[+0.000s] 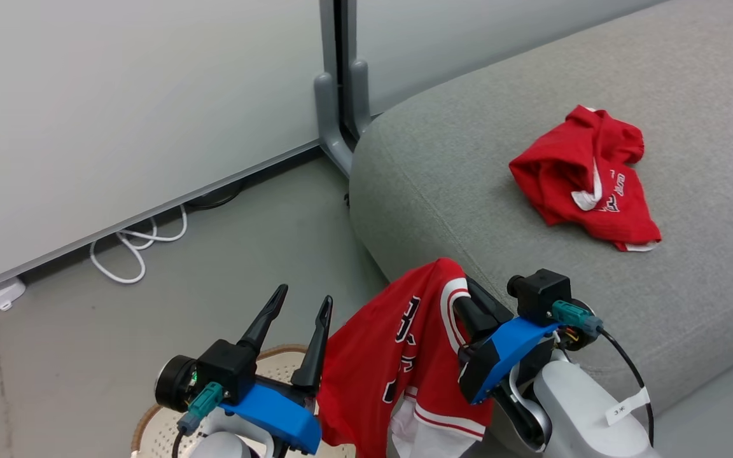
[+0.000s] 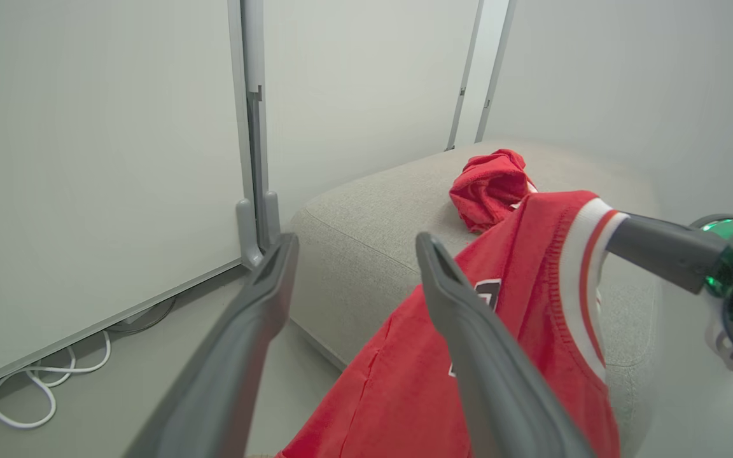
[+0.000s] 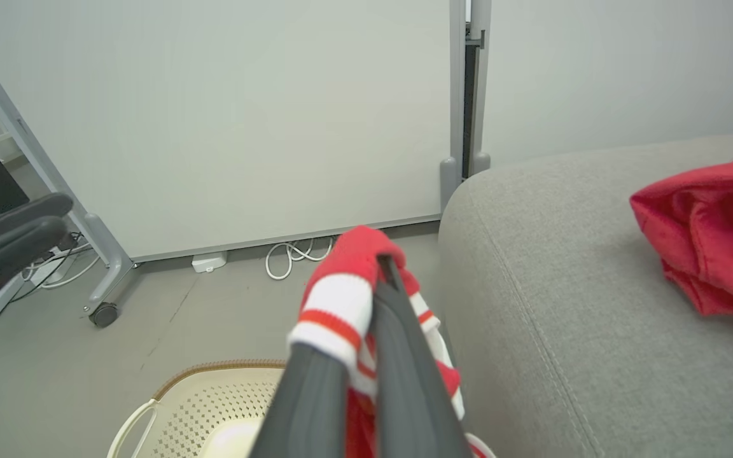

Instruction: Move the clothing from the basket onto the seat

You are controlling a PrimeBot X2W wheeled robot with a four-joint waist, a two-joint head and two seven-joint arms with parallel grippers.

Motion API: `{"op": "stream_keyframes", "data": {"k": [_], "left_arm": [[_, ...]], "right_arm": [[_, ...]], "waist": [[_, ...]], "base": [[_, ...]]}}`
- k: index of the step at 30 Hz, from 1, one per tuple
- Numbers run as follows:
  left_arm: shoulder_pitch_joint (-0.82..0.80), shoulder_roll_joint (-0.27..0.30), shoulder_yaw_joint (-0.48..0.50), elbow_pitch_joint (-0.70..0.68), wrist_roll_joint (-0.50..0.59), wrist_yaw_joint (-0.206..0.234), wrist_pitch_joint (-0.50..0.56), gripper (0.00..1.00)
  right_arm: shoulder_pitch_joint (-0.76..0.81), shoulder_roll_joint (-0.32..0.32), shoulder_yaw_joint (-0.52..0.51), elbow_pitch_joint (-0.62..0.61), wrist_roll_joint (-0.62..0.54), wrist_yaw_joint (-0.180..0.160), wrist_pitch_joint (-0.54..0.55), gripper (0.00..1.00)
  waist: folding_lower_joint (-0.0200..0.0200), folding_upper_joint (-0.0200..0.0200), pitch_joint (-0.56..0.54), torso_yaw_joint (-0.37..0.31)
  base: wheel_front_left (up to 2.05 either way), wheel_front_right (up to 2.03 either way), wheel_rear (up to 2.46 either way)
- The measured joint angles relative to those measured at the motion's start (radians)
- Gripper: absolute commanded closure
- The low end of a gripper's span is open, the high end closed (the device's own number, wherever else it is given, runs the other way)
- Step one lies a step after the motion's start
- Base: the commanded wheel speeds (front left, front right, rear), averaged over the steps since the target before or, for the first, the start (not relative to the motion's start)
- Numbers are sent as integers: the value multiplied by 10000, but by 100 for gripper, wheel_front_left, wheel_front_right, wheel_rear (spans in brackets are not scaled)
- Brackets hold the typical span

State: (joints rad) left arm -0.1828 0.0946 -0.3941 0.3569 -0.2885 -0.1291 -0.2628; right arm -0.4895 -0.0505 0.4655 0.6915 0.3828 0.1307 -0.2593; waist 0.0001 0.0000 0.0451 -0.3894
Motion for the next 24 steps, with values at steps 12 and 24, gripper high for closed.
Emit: {"op": "stream_keyframes", "data": {"k": [12, 24], "left_arm": [[-85, 31, -56, -25, -4, -2, 0, 0], [-281, 130, -305, 6, -19, -2, 0, 0]], "right_arm": [[37, 2, -58, -100, 27, 0, -2, 100], [149, 0, -359, -209, -8, 0, -4, 100]], "waist": [[-1, 0, 168, -1287], [-1, 0, 404, -1506]], "base": [[0, 0, 0], [0, 0, 0]]}}
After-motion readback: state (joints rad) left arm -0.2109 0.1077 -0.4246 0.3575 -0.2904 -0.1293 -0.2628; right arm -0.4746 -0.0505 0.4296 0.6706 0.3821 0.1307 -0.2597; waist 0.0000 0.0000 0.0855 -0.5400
